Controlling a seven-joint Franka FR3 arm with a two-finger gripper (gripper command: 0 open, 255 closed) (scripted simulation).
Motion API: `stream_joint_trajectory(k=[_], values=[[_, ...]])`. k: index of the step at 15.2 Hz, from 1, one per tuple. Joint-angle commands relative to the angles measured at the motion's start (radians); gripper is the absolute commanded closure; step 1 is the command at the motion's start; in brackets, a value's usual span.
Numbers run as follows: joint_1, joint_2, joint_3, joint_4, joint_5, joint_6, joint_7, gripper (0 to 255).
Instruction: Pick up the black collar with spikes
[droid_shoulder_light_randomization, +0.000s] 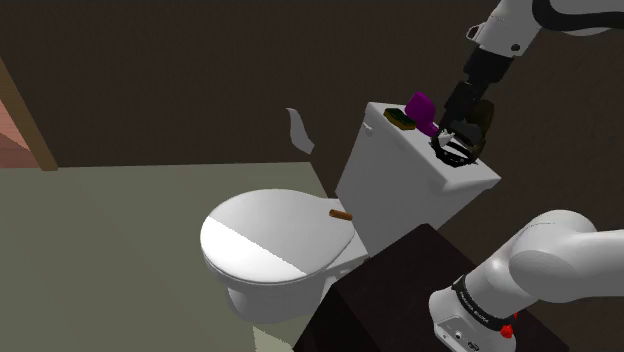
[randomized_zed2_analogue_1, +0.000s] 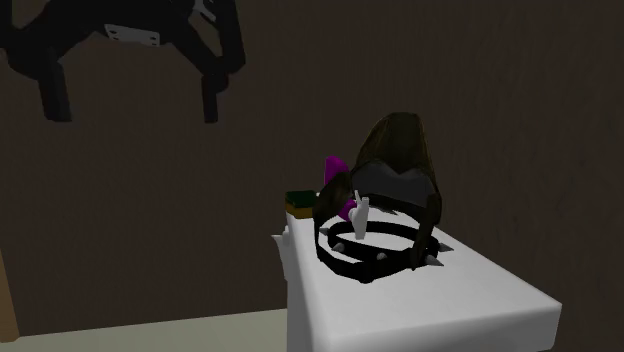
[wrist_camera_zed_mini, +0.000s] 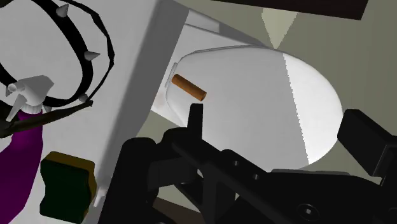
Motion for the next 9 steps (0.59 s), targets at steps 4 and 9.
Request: stream_joint_trajectory(k=[4, 9], values=[[-0.031, 0.048, -0.065, -0.006, -0.017, 0.043, -0.033, 0], [-0.077, 0.147, -0.174, 0.001, -0.036, 0.114, -0.091, 0]])
